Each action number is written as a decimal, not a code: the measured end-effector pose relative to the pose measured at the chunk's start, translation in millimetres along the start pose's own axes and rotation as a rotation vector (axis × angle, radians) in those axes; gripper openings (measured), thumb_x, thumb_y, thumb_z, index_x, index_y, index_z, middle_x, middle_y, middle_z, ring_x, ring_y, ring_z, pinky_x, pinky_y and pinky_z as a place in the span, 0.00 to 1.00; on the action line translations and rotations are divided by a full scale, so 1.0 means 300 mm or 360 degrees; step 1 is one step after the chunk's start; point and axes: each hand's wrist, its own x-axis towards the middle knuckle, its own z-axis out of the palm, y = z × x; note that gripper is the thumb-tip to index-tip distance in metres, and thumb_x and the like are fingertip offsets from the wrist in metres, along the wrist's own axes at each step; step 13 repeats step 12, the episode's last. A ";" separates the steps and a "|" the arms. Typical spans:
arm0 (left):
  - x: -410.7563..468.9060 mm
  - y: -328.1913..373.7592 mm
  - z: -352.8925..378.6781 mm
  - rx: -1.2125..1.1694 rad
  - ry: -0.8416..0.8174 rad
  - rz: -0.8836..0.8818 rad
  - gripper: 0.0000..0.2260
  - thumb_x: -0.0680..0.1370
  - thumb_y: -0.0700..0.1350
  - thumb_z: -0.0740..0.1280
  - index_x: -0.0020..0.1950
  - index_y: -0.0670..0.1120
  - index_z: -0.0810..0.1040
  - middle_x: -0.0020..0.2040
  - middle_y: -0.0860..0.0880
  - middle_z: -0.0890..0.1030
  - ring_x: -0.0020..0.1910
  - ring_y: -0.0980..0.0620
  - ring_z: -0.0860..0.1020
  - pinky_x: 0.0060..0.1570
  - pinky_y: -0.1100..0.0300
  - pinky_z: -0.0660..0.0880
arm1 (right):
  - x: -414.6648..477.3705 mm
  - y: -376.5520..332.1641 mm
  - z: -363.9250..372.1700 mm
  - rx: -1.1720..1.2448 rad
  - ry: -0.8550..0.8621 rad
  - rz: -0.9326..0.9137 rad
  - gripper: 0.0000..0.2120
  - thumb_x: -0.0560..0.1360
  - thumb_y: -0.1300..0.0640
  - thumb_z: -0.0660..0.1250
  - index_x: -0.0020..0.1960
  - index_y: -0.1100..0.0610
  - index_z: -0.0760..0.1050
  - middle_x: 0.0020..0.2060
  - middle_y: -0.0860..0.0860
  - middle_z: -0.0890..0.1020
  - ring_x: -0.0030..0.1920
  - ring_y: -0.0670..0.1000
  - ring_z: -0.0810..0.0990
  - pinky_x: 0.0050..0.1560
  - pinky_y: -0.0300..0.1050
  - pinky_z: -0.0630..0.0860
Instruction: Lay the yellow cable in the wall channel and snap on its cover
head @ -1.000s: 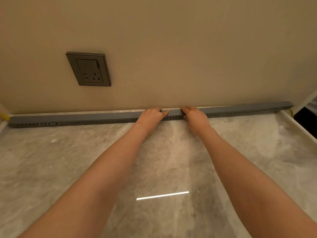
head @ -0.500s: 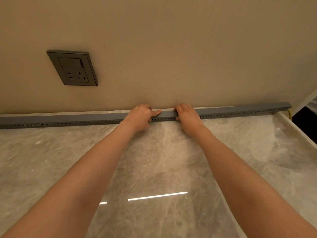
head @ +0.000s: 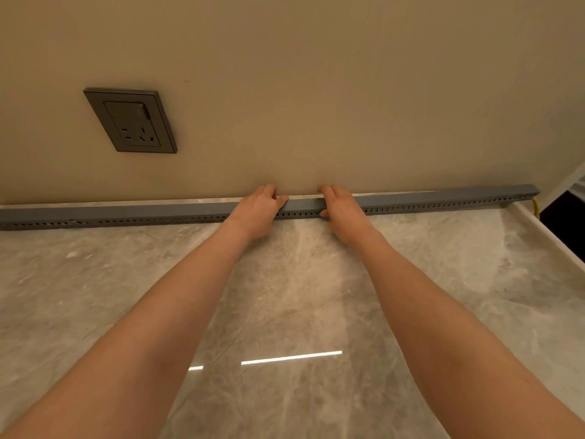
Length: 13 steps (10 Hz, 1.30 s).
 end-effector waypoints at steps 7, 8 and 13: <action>-0.011 0.055 -0.041 0.0114 0.0082 -0.0082 0.19 0.79 0.44 0.57 0.71 0.44 0.66 0.64 0.43 0.70 0.64 0.43 0.71 0.62 0.52 0.67 | -0.030 0.000 -0.038 -0.0079 0.0022 0.0154 0.19 0.76 0.62 0.61 0.66 0.57 0.67 0.62 0.56 0.72 0.65 0.58 0.69 0.66 0.52 0.63; -0.017 0.047 -0.072 0.0072 0.0045 -0.0122 0.19 0.80 0.42 0.57 0.71 0.44 0.67 0.65 0.42 0.70 0.64 0.42 0.70 0.62 0.52 0.67 | -0.044 0.000 -0.064 -0.0143 -0.0050 0.0248 0.23 0.74 0.65 0.60 0.68 0.57 0.65 0.64 0.58 0.71 0.67 0.59 0.67 0.67 0.54 0.63; -0.068 0.016 -0.169 -0.0060 0.0004 -0.0223 0.19 0.79 0.42 0.58 0.71 0.47 0.69 0.68 0.42 0.69 0.69 0.42 0.67 0.66 0.51 0.66 | -0.074 -0.013 -0.158 -0.0063 -0.0178 0.0338 0.21 0.76 0.62 0.58 0.69 0.57 0.67 0.67 0.57 0.68 0.68 0.58 0.67 0.68 0.57 0.62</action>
